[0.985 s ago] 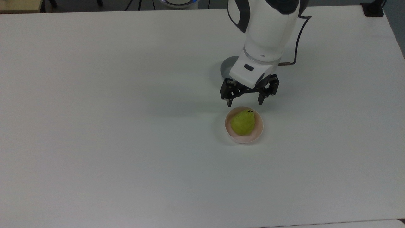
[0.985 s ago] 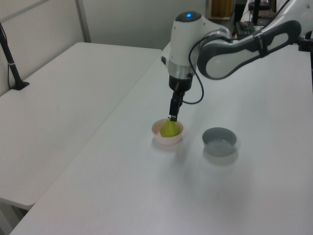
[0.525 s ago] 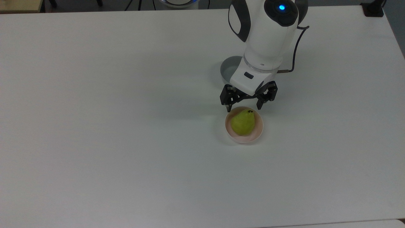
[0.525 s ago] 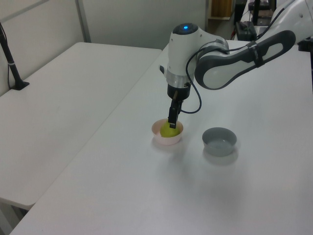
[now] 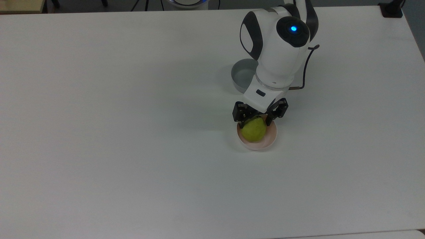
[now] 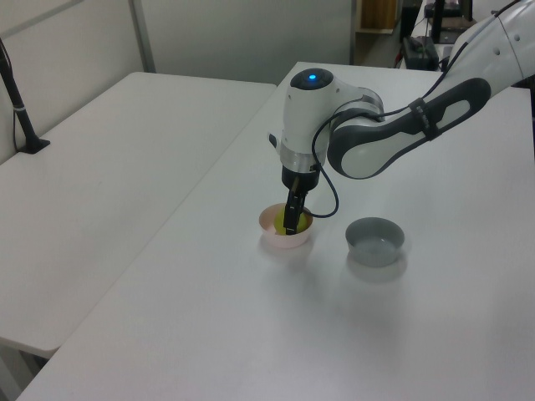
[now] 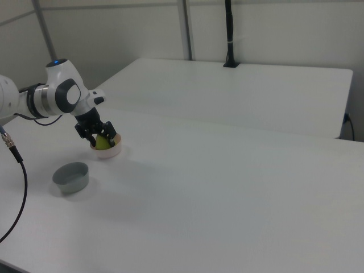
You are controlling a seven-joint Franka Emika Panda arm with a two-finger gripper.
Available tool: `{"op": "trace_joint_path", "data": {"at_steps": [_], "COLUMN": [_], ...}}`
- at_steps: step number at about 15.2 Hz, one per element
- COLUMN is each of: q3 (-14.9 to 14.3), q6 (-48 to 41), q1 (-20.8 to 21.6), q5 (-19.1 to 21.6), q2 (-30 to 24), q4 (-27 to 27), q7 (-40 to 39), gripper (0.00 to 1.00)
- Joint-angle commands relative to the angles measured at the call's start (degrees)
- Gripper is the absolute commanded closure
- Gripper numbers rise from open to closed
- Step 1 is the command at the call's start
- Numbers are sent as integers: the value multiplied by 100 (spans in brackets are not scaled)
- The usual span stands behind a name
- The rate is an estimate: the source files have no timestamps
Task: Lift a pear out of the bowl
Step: 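Lower the gripper around the pear and close on it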
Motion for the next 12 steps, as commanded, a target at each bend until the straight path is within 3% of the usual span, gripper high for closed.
{"op": "trace_joint_path", "data": {"at_steps": [1, 8, 12], "q3": [-89, -89, -54], "q6": [97, 97, 27], "q1": [86, 86, 16], "q5": [-119, -102, -93], "q2": [75, 40, -486], "q4": [33, 51, 51], "q7": [110, 232, 233], "gripper": [35, 59, 59]}}
